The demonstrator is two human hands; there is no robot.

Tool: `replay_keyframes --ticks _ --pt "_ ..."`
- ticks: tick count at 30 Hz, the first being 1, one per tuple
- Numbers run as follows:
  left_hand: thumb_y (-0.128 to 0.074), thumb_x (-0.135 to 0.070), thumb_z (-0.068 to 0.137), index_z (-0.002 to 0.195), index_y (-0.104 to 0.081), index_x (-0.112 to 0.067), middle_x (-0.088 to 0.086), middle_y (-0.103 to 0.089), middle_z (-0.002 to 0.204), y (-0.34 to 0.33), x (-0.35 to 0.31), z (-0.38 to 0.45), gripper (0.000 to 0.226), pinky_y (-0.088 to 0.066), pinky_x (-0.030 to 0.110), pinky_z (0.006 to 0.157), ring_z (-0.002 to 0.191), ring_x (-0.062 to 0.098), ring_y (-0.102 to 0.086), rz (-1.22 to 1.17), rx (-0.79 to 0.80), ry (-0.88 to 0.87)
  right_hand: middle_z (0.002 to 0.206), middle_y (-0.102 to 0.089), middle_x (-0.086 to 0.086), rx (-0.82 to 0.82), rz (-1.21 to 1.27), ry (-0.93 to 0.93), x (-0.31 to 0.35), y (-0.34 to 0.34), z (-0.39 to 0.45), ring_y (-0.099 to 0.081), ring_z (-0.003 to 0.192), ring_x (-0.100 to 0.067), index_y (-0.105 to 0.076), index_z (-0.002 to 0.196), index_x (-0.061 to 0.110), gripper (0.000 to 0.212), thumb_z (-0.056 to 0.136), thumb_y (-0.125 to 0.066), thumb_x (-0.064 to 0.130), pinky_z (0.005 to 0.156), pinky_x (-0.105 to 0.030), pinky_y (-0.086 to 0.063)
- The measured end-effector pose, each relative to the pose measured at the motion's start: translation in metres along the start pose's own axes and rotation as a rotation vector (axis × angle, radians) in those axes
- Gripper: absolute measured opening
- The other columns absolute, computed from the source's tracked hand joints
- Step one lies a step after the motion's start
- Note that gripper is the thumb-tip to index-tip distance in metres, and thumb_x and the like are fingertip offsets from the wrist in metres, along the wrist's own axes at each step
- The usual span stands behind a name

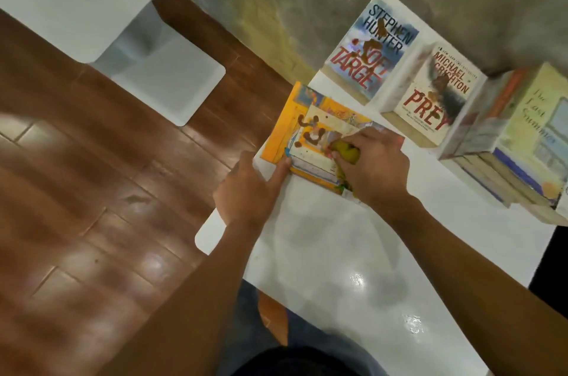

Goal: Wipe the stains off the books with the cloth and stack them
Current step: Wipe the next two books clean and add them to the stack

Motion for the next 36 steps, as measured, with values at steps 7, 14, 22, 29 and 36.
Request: replay_keyframes --ticks 7,14,22,29,36 --pt "-0.043 -0.091 0.076 0.129 -0.053 -0.031 -0.003 -0.071 0.109 -0.004 0.007 0.005 0.081 -0.041 0.035 0.072 0.099 0.025 -0.068 -0.047 0.026 0.013 0.104 -0.068 0.0 0.004 0.026 0.043 0.01 0.001 0.014 -0.062 0.097 -0.027 -0.075 0.101 0.024 0.023 0.085 -0.072 0.041 0.08 -0.044 -0.051" --pt "-0.039 -0.094 0.071 0.13 -0.051 -0.032 -0.005 -0.071 0.112 -0.006 0.008 0.006 0.087 -0.042 0.035 0.074 0.1 0.023 -0.068 -0.068 0.043 0.03 0.108 -0.067 0.001 0.012 0.018 0.038 0.015 0.004 0.024 -0.061 0.099 -0.023 -0.073 0.105 0.021 0.029 0.087 -0.07 0.044 0.079 -0.037 -0.049" --pt "-0.044 -0.089 0.076 0.135 -0.05 -0.031 -0.007 -0.07 0.117 -0.004 0.005 0.004 0.083 -0.039 0.031 0.075 0.104 0.02 -0.067 -0.063 0.055 0.039 0.112 -0.067 -0.002 0.097 -0.004 0.035 0.016 0.006 0.029 -0.062 0.1 -0.024 -0.07 0.109 0.02 0.032 0.087 -0.072 0.044 0.077 -0.034 -0.05" --pt "-0.046 -0.087 0.077 0.137 -0.05 -0.031 -0.007 -0.069 0.12 -0.003 0.004 0.003 0.083 -0.047 0.035 0.082 0.106 0.019 -0.066 -0.074 0.048 0.036 0.114 -0.068 -0.001 0.114 0.087 -0.043 0.009 0.01 0.035 -0.062 0.104 -0.022 -0.07 0.116 0.023 0.037 0.087 -0.073 0.046 0.083 -0.032 -0.048" --pt "-0.047 -0.085 0.078 0.138 -0.049 -0.03 -0.006 -0.069 0.122 -0.002 0.003 0.002 0.082 -0.042 0.032 0.078 0.106 0.02 -0.066 -0.082 0.05 0.034 0.119 -0.066 -0.002 0.149 0.046 0.004 0.016 0.007 0.036 -0.062 0.107 -0.024 -0.068 0.118 0.019 0.041 0.088 -0.071 0.046 0.086 -0.036 -0.052"
Point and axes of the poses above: each hand's wrist, its own z-axis towards the middle knuckle, its own y-axis out of the back of the hand, x = y × z, the point moved 4 cm from there along z, towards the middle knuckle
